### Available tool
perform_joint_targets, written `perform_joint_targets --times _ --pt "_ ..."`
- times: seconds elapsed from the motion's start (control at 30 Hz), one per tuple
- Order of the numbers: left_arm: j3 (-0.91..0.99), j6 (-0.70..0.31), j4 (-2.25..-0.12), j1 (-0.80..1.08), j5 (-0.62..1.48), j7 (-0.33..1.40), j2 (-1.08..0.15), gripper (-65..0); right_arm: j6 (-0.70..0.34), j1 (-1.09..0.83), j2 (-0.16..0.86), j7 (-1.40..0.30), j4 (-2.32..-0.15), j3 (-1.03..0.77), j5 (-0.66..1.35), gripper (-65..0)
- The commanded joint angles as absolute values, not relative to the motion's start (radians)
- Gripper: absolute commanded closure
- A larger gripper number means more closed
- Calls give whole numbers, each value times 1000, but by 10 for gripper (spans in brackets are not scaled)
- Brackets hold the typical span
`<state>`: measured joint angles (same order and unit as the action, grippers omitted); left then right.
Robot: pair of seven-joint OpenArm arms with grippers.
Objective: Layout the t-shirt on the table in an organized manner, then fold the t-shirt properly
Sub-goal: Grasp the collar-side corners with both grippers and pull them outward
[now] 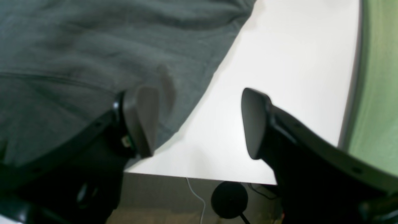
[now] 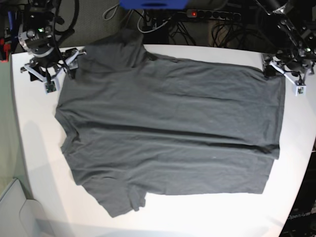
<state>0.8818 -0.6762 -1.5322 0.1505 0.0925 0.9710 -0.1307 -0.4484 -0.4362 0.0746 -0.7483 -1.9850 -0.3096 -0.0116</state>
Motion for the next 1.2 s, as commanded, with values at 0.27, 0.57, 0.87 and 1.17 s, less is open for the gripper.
perform_joint_targets --times 0.27,0.57,0.87,1.17 --pt "883 -674 -1504 117 102 960 -143 -639 -450 -437 82 -728 -2000 -315 -5 -419" --pt "881 -674 -1448 67 93 958 -153 -288 -450 -429 85 -727 -1972 -315 -7 -419" --pt "881 -674 -1425 58 99 958 -156 -109 -450 -427 85 -731 -1972 -315 -7 -422" --pt "881 -674 -1425 64 93 958 -156 -107 -453 -440 81 -802 -1975 -315 -4 -424"
